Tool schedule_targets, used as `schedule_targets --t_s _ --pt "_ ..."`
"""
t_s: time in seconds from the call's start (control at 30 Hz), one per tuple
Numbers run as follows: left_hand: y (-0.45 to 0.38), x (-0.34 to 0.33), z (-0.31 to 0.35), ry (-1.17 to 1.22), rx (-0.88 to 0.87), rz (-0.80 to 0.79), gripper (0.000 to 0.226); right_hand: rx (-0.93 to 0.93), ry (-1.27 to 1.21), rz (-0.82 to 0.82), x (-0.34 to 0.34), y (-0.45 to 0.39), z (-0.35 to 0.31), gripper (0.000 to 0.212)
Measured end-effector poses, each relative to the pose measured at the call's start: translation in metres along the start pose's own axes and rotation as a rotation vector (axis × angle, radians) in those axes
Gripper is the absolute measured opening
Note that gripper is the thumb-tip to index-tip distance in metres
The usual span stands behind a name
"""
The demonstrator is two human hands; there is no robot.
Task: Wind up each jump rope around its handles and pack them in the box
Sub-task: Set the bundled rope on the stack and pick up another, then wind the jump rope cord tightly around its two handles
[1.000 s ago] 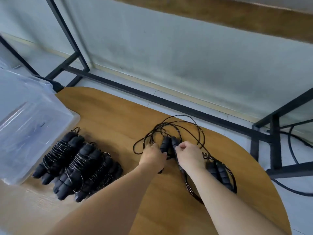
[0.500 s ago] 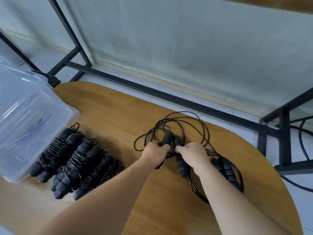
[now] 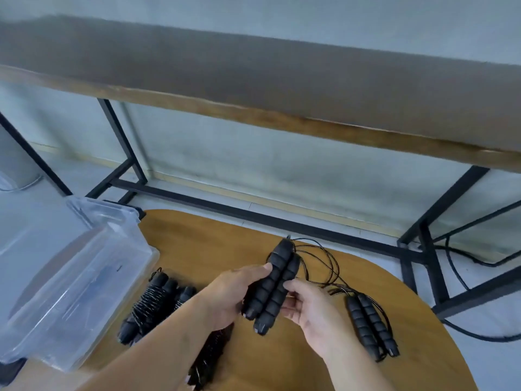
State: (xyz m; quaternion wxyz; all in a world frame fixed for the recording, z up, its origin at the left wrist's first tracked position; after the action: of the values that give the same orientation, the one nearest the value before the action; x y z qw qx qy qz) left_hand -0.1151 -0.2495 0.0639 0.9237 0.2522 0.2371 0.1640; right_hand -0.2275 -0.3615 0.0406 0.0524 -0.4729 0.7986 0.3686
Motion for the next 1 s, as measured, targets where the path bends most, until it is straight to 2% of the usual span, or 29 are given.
schedule_targets --t_s 0.17,0.33,0.4,0.47,0.5,0.57,0.63,0.67,0.7,0.73,0.8,0.87,0.93,1.0 --pt "0.05 -0.003 0.033 -0.082 -0.034 -0.04 0.051 0.108 -0.084 0.039 -0.051 0.031 -0.012 0.009" --pt "0.087 -0.004 0.047 -0.269 0.072 -0.13 0.071 0.234 -0.111 0.026 -0.085 0.055 -0.021 0.015" --pt "0.098 -0.002 0.056 -0.304 0.052 -0.151 0.08 0.277 -0.108 0.004 -0.097 0.063 -0.026 0.018" --pt "0.108 0.0 0.069 -0.399 0.015 -0.16 0.084 0.296 -0.041 -0.007 -0.108 0.073 -0.033 0.018" --pt "0.112 0.0 0.077 -0.519 -0.007 -0.144 0.08 0.29 0.033 0.014 -0.112 0.078 -0.037 0.017" --pt "0.122 0.001 0.093 -0.831 -0.075 -0.049 0.062 0.294 0.275 0.166 -0.114 0.093 -0.049 0.014" --pt "0.129 0.002 0.107 -1.007 -0.166 0.036 0.045 0.38 0.554 0.493 -0.109 0.115 -0.068 0.016" --pt "0.131 0.002 0.112 -1.031 -0.203 0.036 0.041 0.48 0.64 0.653 -0.109 0.129 -0.078 0.017" --pt "0.134 0.002 0.116 -1.043 -0.235 0.026 0.038 0.616 0.682 0.736 -0.111 0.14 -0.089 0.015" --pt "0.137 0.001 0.118 -1.043 -0.255 0.011 0.037 0.737 0.719 0.749 -0.113 0.147 -0.098 0.015" --pt "0.137 -0.003 0.12 -1.039 -0.276 -0.018 0.038 0.781 0.85 0.638 -0.116 0.143 -0.112 0.026" --pt "0.14 -0.01 0.122 -1.072 -0.299 -0.053 0.041 0.697 0.91 0.479 -0.119 0.131 -0.117 0.045" --pt "0.144 -0.019 0.125 -1.114 -0.315 -0.073 0.041 0.66 0.816 0.38 -0.123 0.124 -0.12 0.053" --pt "0.147 -0.026 0.129 -1.15 -0.32 -0.073 0.042 0.687 0.713 0.347 -0.123 0.124 -0.121 0.059"
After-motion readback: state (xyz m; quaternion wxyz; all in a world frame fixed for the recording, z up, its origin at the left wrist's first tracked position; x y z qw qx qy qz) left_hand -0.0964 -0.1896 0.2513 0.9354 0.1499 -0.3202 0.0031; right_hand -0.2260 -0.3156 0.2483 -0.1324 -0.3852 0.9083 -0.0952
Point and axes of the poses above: each hand's wrist, its own y-axis away from the middle knuckle, its own x-axis out of the back of the hand, z = x × y, the point moved 3 cm from there along -y, towards the middle knuckle, and after that the axes turned 14 degrees about -z, right-handed, at the moved point
